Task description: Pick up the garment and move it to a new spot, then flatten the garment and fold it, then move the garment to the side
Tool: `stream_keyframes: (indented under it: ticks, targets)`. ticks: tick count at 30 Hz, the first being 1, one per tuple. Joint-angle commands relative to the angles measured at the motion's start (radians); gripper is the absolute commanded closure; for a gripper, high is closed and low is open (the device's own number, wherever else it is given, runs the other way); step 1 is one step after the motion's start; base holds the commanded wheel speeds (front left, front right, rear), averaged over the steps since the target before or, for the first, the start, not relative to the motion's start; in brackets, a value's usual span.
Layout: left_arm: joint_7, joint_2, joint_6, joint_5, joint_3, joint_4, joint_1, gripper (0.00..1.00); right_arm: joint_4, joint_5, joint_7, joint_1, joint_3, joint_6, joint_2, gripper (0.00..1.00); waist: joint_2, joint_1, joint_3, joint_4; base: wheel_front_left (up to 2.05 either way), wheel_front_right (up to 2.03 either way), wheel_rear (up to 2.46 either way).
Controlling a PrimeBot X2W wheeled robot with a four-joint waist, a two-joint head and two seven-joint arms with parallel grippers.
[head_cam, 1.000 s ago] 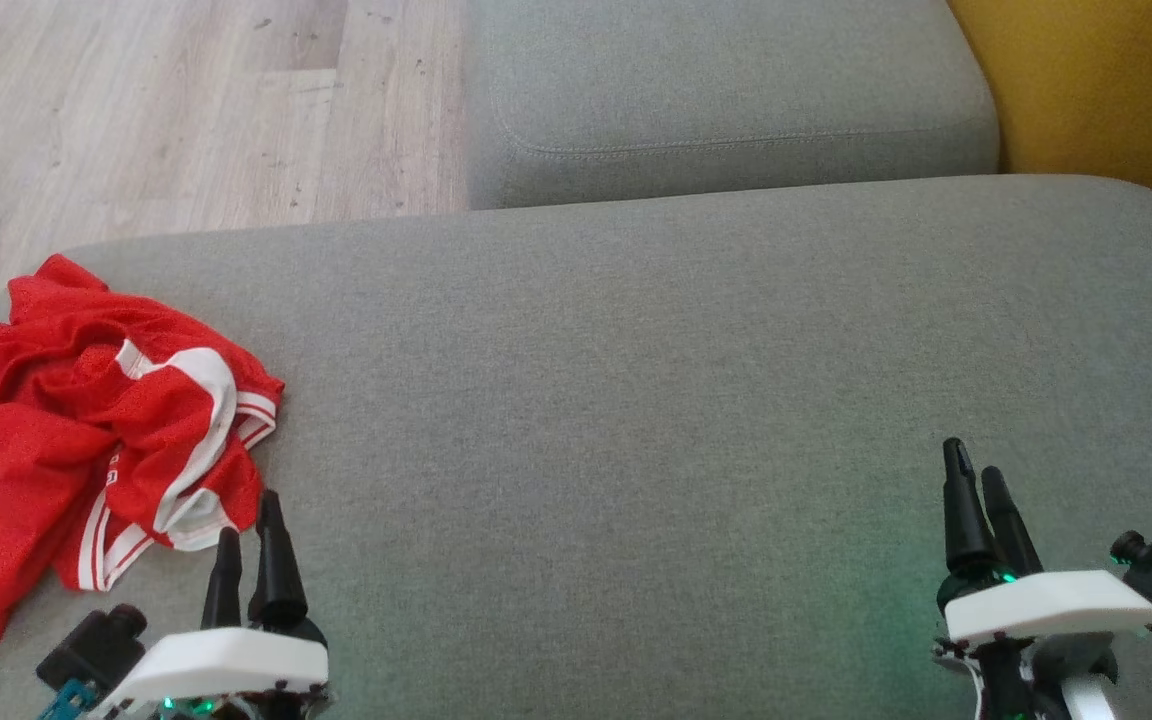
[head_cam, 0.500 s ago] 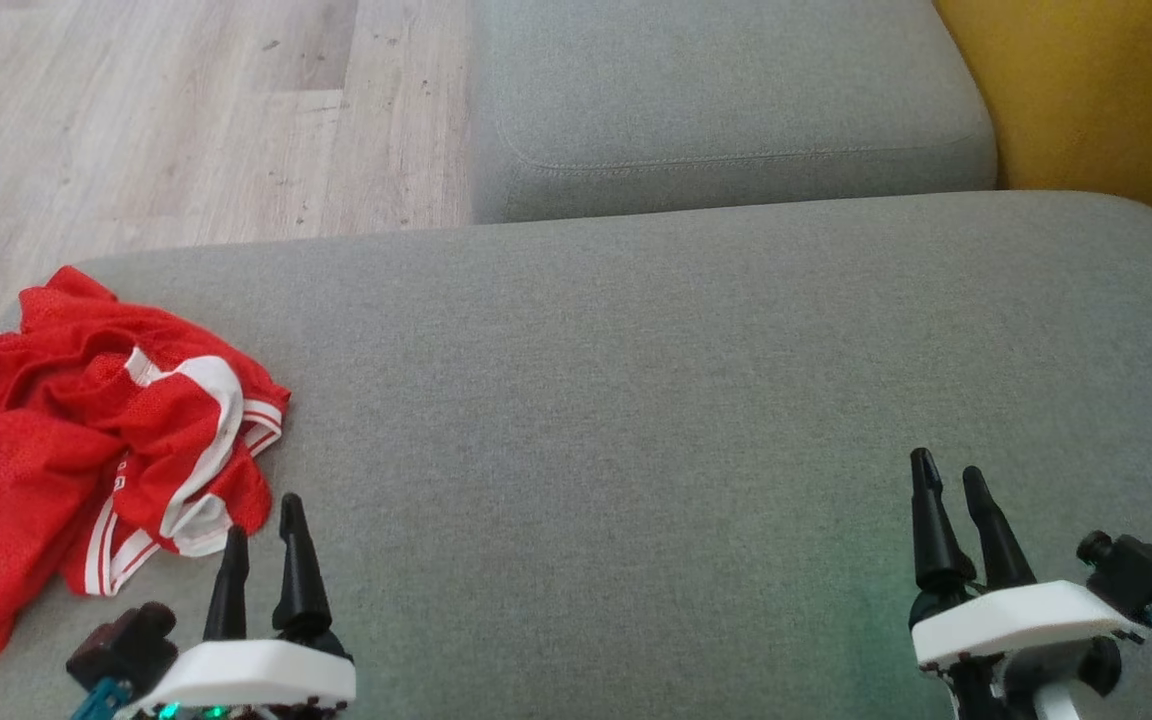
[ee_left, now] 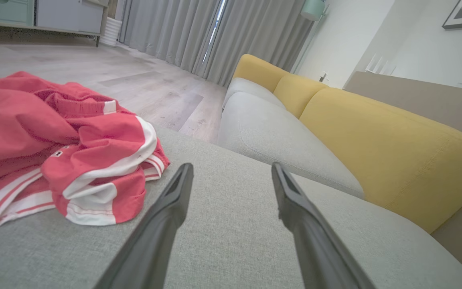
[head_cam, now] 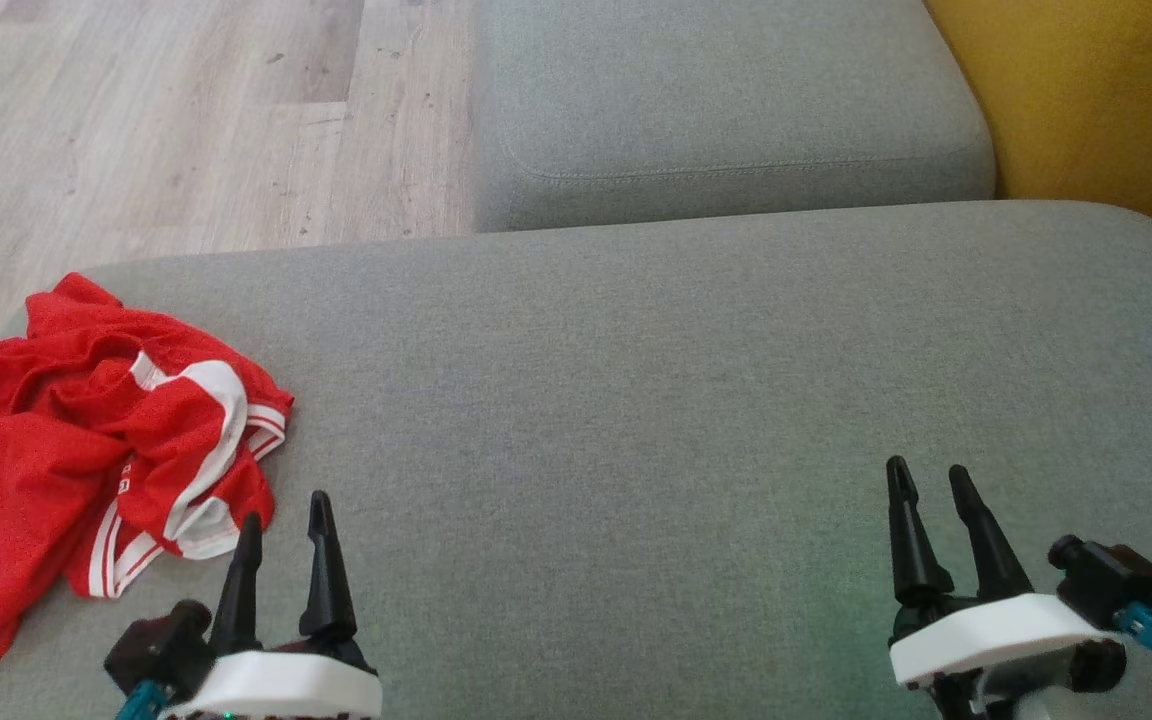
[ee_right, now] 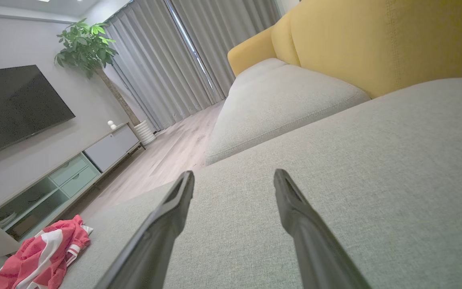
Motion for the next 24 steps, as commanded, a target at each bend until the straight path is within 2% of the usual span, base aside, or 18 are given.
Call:
stream_keyframes:
  ticks: [1,9,24]
  targets:
    - [-0.013,0.009,0.009,0.032,0.012,-0.041,-0.031,0.0,-0.042,-0.031,-0.014,-0.027,0.024,0.006,-0.008,0.0,0.0,0.0,-0.001,0.001,0.0,0.0,0.0]
    - [-0.037,0.011,0.038,0.137,-0.003,-0.057,-0.025,0.0,-0.052,-0.133,-0.038,-0.021,0.042,0.006,-0.008,0.0,0.0,0.0,-0.008,0.005,0.0,0.0,0.0]
    - [-0.081,0.012,0.053,0.316,-0.035,-0.059,-0.008,0.0,-0.065,-0.314,-0.082,-0.006,0.069,0.007,-0.009,0.0,0.0,0.0,-0.027,0.007,0.0,0.0,0.0]
